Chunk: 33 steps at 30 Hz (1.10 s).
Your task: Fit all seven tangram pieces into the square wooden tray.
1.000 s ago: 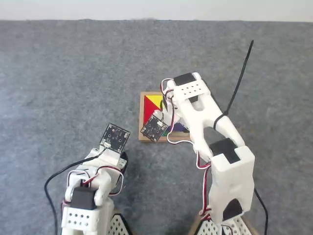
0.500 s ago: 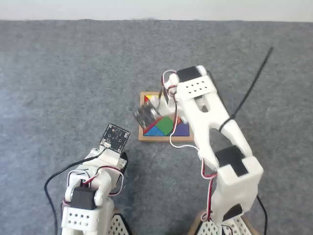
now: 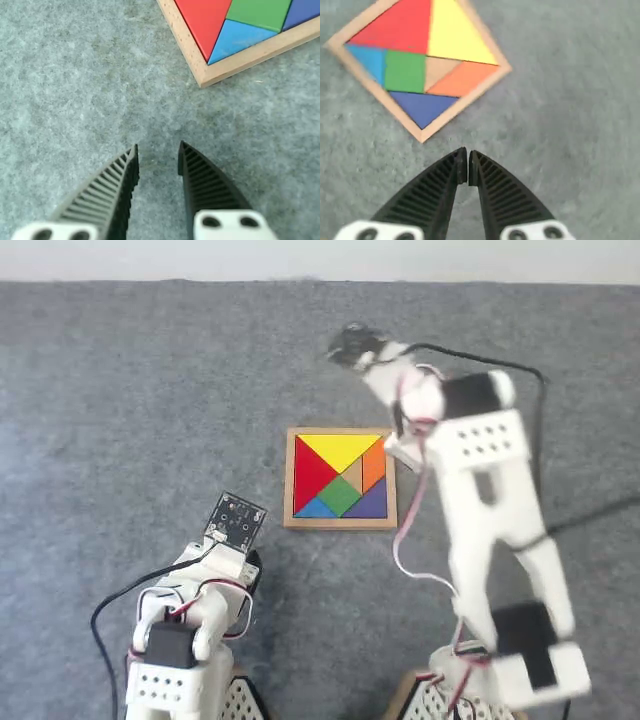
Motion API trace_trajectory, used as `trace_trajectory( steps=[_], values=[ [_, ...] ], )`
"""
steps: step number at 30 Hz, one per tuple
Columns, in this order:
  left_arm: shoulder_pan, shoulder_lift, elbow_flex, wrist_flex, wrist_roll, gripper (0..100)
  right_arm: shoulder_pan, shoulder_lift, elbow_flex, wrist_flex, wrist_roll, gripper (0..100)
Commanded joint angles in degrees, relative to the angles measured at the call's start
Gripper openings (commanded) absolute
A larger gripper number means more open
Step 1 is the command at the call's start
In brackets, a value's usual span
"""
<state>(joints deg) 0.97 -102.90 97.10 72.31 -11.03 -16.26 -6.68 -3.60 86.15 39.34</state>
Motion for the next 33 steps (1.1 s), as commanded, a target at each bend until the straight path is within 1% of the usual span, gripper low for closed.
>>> trace_trajectory(
  steps=[1, 7, 8, 10, 17, 22, 24, 28, 33],
  values=[
    [0.00, -1.23, -0.66, 0.18, 0.44, 12, 4.09, -14.46, 16.62, -8.75, -5.71, 1.2],
    [0.00, -1.23, -0.66, 0.18, 0.44, 12, 7.52, -32.04, 52.48, -28.88, -17.23, 1.5],
    [0.00, -1.23, -0.66, 0.18, 0.44, 12, 8.13, -34.42, 56.79, -30.64, -18.46, 1.4],
    [0.00, -1.23, -0.66, 0.18, 0.44, 12, 9.45, -38.64, 62.51, -31.52, -18.46, 1.3],
    [0.00, -1.23, -0.66, 0.18, 0.44, 12, 15.96, -48.92, 74.90, -32.75, -17.85, 1.3],
    [0.00, -1.23, -0.66, 0.18, 0.44, 12, 19.65, -54.99, 83.16, -41.19, -17.85, 1.3],
    [0.00, -1.23, -0.66, 0.18, 0.44, 12, 19.82, -57.27, 85.19, -42.15, -17.85, 1.4],
    [0.00, -1.23, -0.66, 0.18, 0.44, 12, 19.82, -61.23, 86.42, -39.52, -17.85, 1.5],
    [0.00, -1.23, -0.66, 0.18, 0.44, 12, 19.91, -66.07, 90.29, -39.43, -17.49, 1.5]
  ],
)
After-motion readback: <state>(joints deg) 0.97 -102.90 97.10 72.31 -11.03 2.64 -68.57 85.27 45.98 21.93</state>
